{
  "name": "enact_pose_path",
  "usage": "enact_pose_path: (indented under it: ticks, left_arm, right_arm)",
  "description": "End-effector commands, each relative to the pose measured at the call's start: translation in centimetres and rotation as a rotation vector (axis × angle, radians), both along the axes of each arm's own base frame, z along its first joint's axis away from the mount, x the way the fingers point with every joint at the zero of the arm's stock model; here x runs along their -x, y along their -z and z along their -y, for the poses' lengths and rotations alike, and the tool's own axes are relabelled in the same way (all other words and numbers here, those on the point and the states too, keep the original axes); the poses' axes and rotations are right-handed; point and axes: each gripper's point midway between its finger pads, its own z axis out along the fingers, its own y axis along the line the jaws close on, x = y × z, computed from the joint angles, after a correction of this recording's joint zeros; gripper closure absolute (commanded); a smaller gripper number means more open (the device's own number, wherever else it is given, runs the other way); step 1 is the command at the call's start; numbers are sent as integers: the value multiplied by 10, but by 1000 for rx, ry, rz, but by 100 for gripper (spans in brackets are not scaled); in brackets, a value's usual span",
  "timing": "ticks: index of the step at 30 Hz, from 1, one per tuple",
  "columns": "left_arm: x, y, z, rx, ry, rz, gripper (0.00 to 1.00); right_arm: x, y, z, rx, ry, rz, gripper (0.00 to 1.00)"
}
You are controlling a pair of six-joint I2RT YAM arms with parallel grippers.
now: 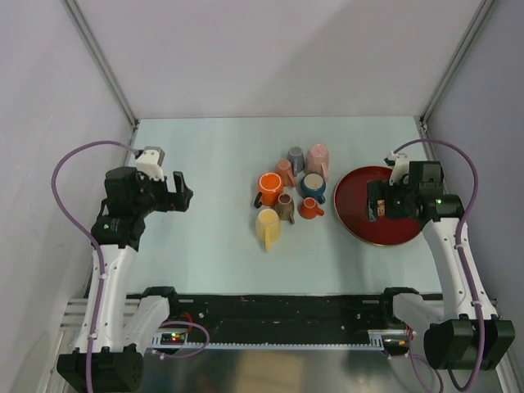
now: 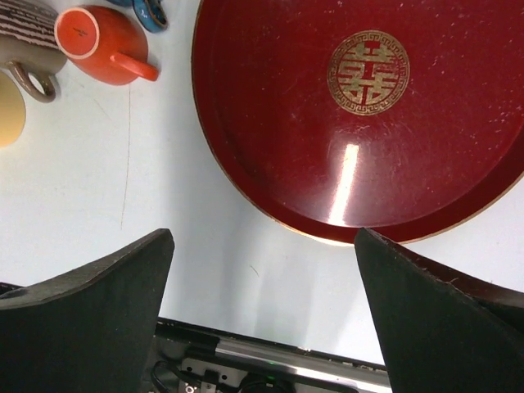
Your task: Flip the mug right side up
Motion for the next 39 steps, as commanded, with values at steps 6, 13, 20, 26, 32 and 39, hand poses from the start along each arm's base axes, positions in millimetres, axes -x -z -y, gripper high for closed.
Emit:
enact_pose_path:
  ticks: [6,13,20,26,32,39]
  left_arm:
    - [25,13,14,-19,135,-32,0]
    - [32,19,14,-36,150,-49,4]
    - [37,14,13,-29,126,-36,4]
    - [39,15,12,-29,122,-28,4]
    - [39,20,6,-32,87,-17,5]
    - [41,14,1,-37,60,16,5]
  right_arm:
    - [39,5,-71,-190,-482,-48,1]
    - [62,20,-124,-159,-723,-90,2]
    - [69,31,-173,-91,-837,-97,4]
    - [62,29,-216,-142,-807,-110,7]
    - [48,27,-256,-76,-772,-74,7]
    - [26,33,-294,-6,-636,-66,1]
